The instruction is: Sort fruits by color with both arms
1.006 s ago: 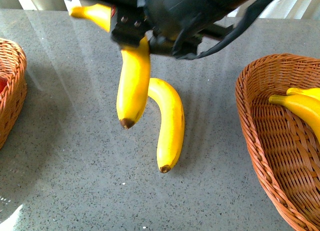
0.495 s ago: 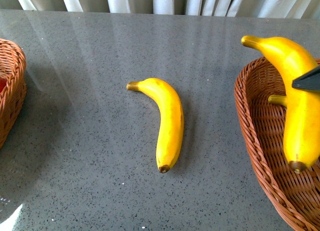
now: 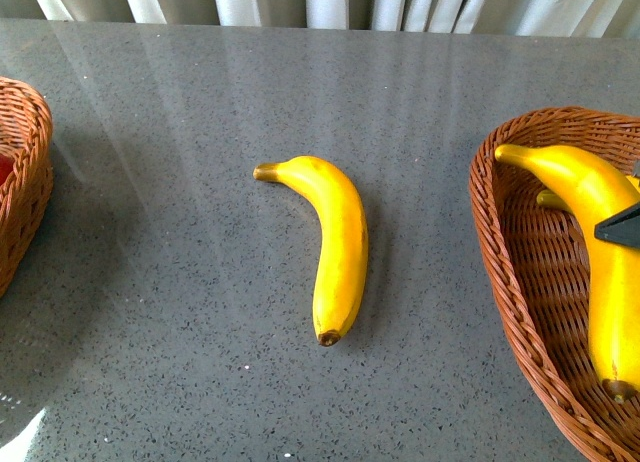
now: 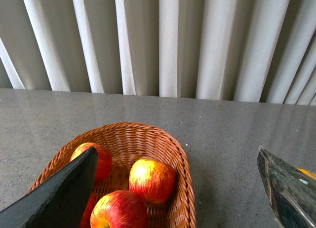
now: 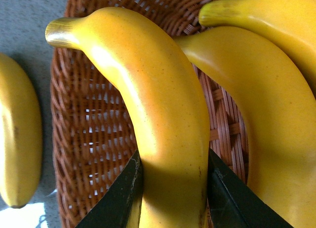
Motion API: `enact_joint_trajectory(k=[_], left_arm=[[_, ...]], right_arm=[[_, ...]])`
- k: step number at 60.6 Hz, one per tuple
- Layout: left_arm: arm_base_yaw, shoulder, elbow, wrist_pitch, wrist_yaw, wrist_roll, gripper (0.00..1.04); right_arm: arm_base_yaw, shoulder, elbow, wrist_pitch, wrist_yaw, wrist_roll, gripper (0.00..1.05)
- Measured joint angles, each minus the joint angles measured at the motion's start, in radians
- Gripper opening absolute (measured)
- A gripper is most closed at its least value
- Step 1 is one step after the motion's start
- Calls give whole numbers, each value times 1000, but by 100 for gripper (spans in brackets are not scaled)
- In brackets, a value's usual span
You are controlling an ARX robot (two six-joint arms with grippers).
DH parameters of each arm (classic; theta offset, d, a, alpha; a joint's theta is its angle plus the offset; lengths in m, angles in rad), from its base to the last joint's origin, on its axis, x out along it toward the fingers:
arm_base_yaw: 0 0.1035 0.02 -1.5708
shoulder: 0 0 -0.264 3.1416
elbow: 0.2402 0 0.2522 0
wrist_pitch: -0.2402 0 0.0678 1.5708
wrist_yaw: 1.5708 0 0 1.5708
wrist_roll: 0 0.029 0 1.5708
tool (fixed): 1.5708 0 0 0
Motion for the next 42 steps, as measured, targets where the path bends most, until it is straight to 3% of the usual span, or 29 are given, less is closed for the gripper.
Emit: enact_joint_trajectory(k=[16,34,42], left_arm=[[0,0,0,0,0,0,96],[0,0,0,0,0,0,96],[0,0,0,0,0,0,96]], right_arm=[[-1,47,0,-4,31,-39,28],[28,-29,15,-72,42,-57,95],[141,-69,101,-106,58,-61,96]])
